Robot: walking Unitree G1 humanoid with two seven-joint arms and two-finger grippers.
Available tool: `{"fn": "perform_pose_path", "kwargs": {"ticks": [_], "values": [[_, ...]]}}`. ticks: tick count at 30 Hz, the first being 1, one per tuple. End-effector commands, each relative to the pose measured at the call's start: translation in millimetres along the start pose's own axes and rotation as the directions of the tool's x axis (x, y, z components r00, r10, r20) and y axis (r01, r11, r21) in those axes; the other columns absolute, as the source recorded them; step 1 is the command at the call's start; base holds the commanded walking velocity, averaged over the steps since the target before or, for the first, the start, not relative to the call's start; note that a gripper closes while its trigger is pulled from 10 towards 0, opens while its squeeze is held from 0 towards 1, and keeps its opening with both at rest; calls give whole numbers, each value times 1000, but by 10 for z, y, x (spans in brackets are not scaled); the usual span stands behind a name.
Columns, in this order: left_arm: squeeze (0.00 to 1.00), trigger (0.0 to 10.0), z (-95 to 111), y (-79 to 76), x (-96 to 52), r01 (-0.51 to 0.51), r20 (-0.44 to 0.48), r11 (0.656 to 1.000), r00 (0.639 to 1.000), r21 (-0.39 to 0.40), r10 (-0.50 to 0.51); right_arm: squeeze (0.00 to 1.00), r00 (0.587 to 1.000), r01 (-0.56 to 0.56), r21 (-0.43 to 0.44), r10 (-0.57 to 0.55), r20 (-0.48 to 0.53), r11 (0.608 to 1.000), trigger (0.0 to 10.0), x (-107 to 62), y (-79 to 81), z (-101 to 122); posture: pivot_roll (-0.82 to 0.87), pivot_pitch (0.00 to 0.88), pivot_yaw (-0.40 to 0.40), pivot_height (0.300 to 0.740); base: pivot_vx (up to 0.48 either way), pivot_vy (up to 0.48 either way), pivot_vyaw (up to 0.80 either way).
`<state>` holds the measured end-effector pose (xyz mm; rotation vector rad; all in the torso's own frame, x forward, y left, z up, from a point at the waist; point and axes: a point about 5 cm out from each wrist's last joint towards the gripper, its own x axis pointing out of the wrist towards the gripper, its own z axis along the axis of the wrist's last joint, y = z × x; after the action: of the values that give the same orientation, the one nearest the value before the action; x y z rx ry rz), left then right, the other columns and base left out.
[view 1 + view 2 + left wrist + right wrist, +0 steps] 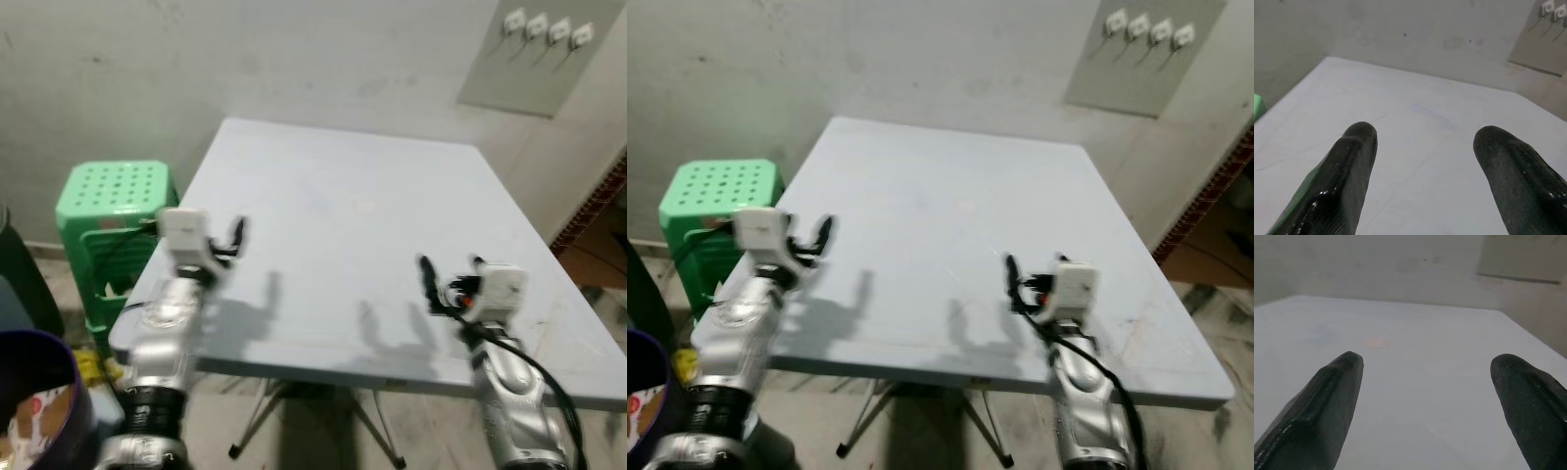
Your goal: Picking trash to rubbish bin
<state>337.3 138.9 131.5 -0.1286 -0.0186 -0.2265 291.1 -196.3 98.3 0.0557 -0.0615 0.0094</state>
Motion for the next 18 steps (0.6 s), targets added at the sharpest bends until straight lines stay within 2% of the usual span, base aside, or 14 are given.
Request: {"fn": "perform_pose_path", "kwargs": {"ticks": [1,13,18], "values": [[0,10000,45,92,-29,-22,9,1000,1000,4,22,0,1000,-11,2,11,13,1000,10000,20,43,36,-30,0,-86,740,0,0,0],[0,10000,62,99,-38,-13,9,1000,1000,-15,13,0,1000,-9,4,9,15,1000,10000,21,49,41,-29,0,-87,740,0,0,0],[0,10000,77,96,-33,-7,14,1000,1000,-30,7,0,1000,-11,3,11,17,1000,10000,23,52,45,-30,0,-88,740,0,-417,0]]}}
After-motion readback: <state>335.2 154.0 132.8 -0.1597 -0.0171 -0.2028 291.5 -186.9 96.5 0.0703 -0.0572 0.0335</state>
